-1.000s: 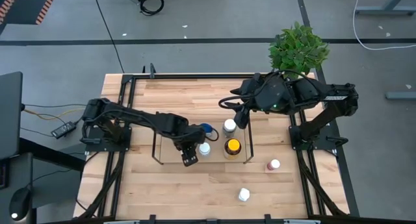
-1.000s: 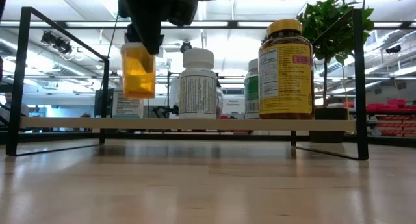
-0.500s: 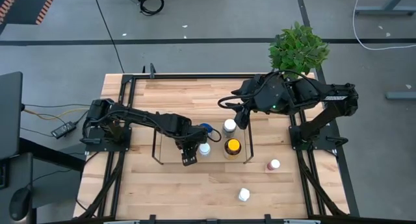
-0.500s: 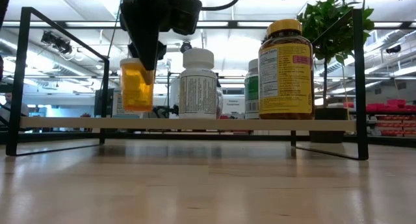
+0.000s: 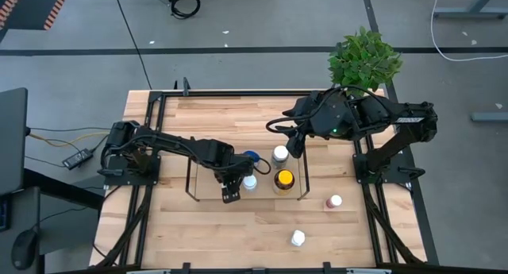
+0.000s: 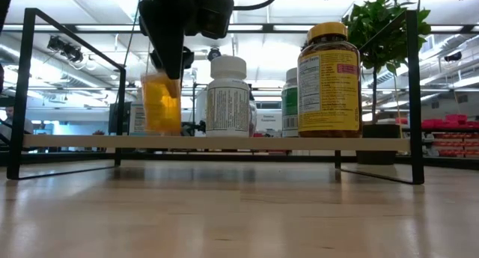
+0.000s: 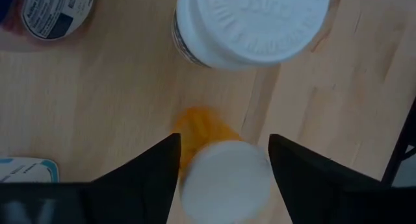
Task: Pick and place medicine bottles onto shelf by color
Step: Put the orange medicine bottle on the shelf, then adjust the white and blue medicine bottle on the shelf
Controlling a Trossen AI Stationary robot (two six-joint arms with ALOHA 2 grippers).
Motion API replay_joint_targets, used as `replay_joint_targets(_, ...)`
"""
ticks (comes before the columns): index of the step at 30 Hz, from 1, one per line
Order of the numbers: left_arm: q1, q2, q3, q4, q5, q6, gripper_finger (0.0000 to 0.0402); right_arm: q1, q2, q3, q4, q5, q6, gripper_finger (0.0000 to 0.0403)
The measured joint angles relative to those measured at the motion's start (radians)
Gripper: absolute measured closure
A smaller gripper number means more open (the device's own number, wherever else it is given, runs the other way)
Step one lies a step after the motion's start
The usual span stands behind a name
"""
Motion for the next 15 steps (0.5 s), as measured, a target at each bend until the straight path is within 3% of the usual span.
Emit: replay_joint_targets(15, 0.013, -0.009, 0.000, -0.020, -0.001, -0.005, 0.0146, 0.000, 0.000, 0.000, -0.001, -0.004, 0.000, 0.0171)
